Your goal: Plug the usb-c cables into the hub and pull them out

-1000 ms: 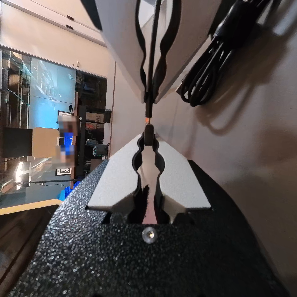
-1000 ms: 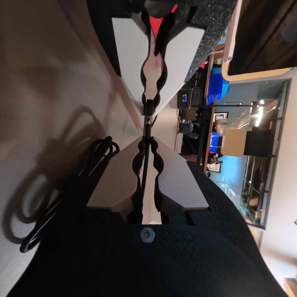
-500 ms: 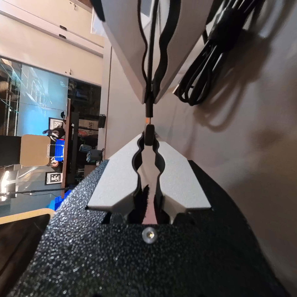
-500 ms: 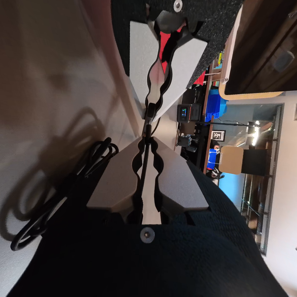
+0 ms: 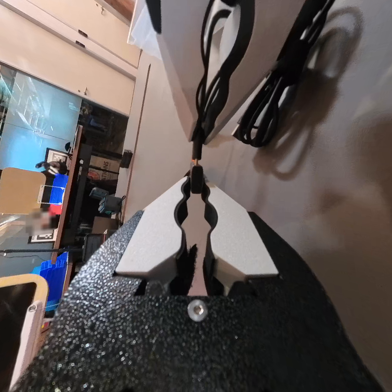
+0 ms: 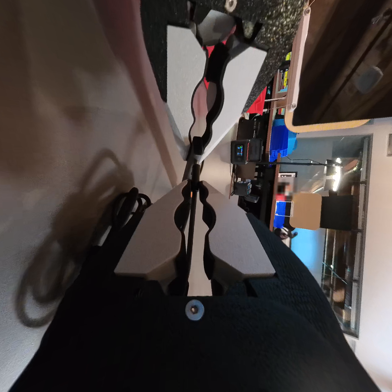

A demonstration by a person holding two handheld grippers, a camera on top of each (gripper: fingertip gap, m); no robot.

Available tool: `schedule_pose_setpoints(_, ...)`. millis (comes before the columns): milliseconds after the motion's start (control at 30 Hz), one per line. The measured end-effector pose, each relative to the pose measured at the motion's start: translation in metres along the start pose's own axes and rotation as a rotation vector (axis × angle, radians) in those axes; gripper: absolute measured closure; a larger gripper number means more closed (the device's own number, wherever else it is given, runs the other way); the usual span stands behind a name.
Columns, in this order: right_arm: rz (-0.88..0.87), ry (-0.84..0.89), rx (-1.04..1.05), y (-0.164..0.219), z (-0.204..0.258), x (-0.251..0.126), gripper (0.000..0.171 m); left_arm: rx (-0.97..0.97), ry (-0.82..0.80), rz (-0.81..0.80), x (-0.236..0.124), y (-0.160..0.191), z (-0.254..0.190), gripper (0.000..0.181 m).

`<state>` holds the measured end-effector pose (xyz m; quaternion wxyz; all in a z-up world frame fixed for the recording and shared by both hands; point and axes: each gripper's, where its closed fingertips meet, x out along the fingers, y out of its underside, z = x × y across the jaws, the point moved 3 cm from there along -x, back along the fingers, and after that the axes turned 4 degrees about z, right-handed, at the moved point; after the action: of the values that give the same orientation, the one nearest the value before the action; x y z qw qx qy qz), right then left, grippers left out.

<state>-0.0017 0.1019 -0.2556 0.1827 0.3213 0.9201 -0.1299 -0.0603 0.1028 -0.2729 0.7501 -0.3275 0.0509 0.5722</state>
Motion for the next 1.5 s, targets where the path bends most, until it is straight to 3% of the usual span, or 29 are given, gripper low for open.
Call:
schedule_pose_setpoints(33,0.001,-0.004,0.002,0.000,0.000,0.000,0.165,0.001,-0.004,-0.001,0.000,-0.001,0.000,0.174)
schedule_pose_setpoints(633,0.014,0.011,0.044,0.000,0.003,0.006,0.166,0.007,-0.059,0.144,0.008,0.000,-0.004,0.174)
schedule_pose_setpoints(767,-0.041,-0.102,0.145,0.007,-0.003,-0.003,0.164,-0.015,-0.102,0.088,0.012,-0.004,-0.002,0.174)
schedule_pose_setpoints(933,-0.150,-0.115,0.388,0.028,-0.040,-0.045,0.138,-0.079,-0.146,0.037,0.002,0.000,0.005,0.174)
schedule_pose_setpoints(1100,-0.251,-0.141,0.548,0.041,-0.064,-0.074,0.132,-0.096,-0.130,0.016,-0.007,-0.008,0.018,0.174)
schedule_pose_setpoints(1167,-0.286,-0.200,0.592,0.029,-0.064,-0.071,0.115,-0.103,-0.112,0.038,-0.007,-0.013,0.022,0.174)
schedule_pose_setpoints(1233,-0.211,-0.233,0.538,0.020,-0.055,-0.055,0.090,-0.101,-0.118,0.018,-0.010,-0.024,0.028,0.174)
schedule_pose_setpoints(1267,-0.145,-0.229,0.473,0.019,-0.049,-0.045,0.086,-0.093,-0.122,-0.004,-0.012,-0.030,0.029,0.173)
schedule_pose_setpoints(1367,0.038,-0.158,0.254,0.026,-0.037,-0.017,0.090,-0.017,-0.146,-0.054,-0.020,-0.046,0.032,0.174)
schedule_pose_setpoints(1467,0.085,-0.061,0.046,0.024,-0.033,-0.005,0.114,0.133,-0.120,-0.143,-0.028,-0.061,0.021,0.174)
schedule_pose_setpoints(1500,0.084,-0.019,-0.025,0.021,-0.032,-0.004,0.133,0.151,-0.129,-0.167,-0.032,-0.065,0.020,0.174)
